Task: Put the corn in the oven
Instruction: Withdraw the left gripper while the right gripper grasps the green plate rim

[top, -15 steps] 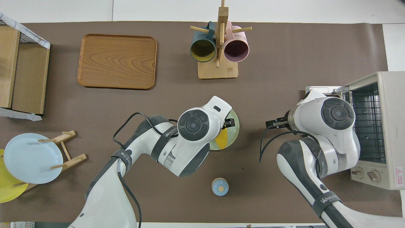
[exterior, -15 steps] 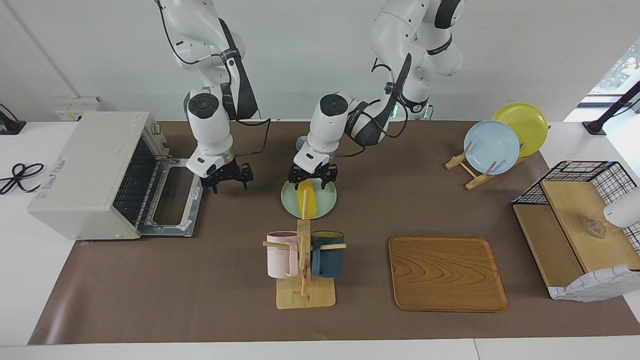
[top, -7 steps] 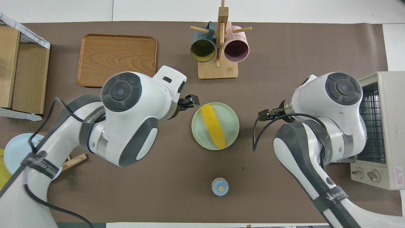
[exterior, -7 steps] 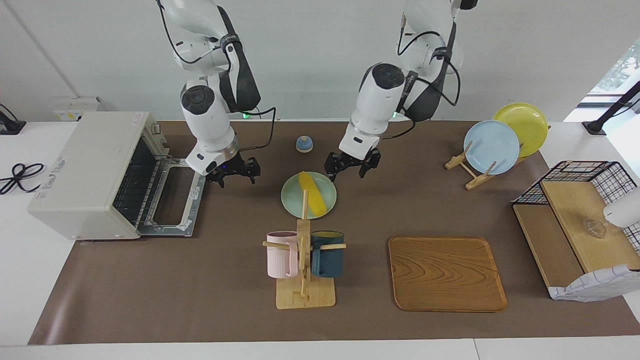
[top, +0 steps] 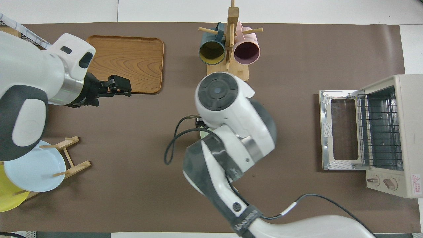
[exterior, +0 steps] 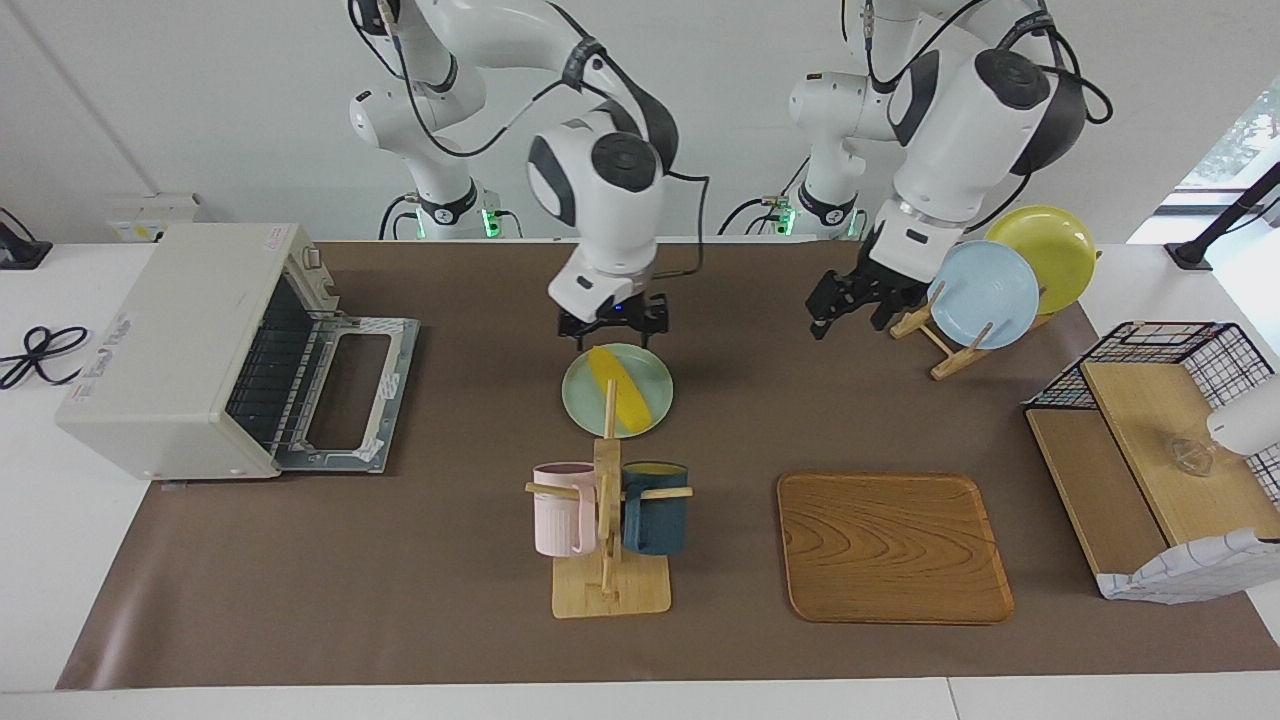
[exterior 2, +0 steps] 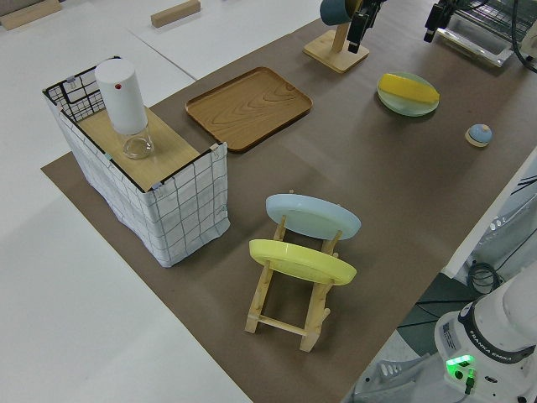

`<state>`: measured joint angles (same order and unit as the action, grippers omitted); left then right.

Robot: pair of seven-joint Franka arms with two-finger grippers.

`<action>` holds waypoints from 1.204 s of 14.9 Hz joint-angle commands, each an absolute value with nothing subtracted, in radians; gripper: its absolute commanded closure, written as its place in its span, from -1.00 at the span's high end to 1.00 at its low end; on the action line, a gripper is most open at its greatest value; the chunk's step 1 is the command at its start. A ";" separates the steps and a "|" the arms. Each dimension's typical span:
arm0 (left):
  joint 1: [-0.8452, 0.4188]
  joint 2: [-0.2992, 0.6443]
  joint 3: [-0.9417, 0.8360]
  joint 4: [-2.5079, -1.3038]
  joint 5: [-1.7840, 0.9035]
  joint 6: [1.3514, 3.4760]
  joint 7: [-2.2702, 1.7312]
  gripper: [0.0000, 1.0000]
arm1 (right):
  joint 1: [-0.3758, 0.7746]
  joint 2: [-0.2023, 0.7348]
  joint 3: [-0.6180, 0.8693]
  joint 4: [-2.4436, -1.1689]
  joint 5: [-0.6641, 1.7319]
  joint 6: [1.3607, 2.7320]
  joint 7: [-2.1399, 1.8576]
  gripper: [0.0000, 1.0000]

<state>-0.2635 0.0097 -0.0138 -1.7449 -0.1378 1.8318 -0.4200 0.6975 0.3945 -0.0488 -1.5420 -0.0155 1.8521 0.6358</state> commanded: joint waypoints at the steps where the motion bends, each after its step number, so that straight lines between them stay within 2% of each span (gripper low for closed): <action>1: -0.209 -0.038 -0.026 -1.747 -0.080 1.748 -0.351 1.00 | 0.767 0.541 -0.051 -1.470 -0.031 1.972 0.722 1.00; 7: -0.176 -0.092 -0.026 -1.749 -0.021 1.539 -0.275 1.00 | 0.847 0.459 -0.052 -1.750 -0.037 2.164 0.742 1.00; 10: -0.178 -0.072 -0.023 -1.740 -0.028 1.528 -0.272 1.00 | 0.850 0.446 -0.052 -1.781 -0.090 2.166 0.739 1.00; 11: -0.179 -0.049 -0.023 -1.700 -0.031 1.528 -0.272 1.00 | 0.850 0.445 -0.052 -1.784 -0.094 2.167 0.738 1.00; 12: -0.178 -0.028 -0.025 -1.653 -0.034 1.522 -0.272 1.00 | 0.850 0.445 -0.052 -1.784 -0.095 2.164 0.729 0.87; 14: -0.175 0.015 -0.026 -1.541 -0.055 1.479 -0.272 1.00 | 0.848 0.445 -0.051 -1.790 -0.112 2.166 0.706 0.17; 15: -0.175 0.015 -0.026 -1.513 -0.058 1.459 -0.272 1.00 | 0.847 0.439 -0.052 -1.804 -0.120 2.172 0.703 -0.09; 16: -0.173 0.009 -0.029 -1.520 -0.058 1.462 -0.272 1.00 | 0.847 0.436 -0.052 -1.815 -0.123 2.178 0.701 -0.27; 18: -0.172 -0.012 -0.029 -1.581 -0.058 1.505 -0.255 1.00 | 0.847 0.430 -0.052 -1.848 -0.123 2.207 0.701 -0.29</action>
<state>-0.1788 -0.0150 -0.0256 -1.5680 -0.0488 1.5016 -0.2816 0.8509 0.4659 -0.0522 -1.7776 -0.1051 2.1584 0.7180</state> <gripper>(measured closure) 0.000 0.463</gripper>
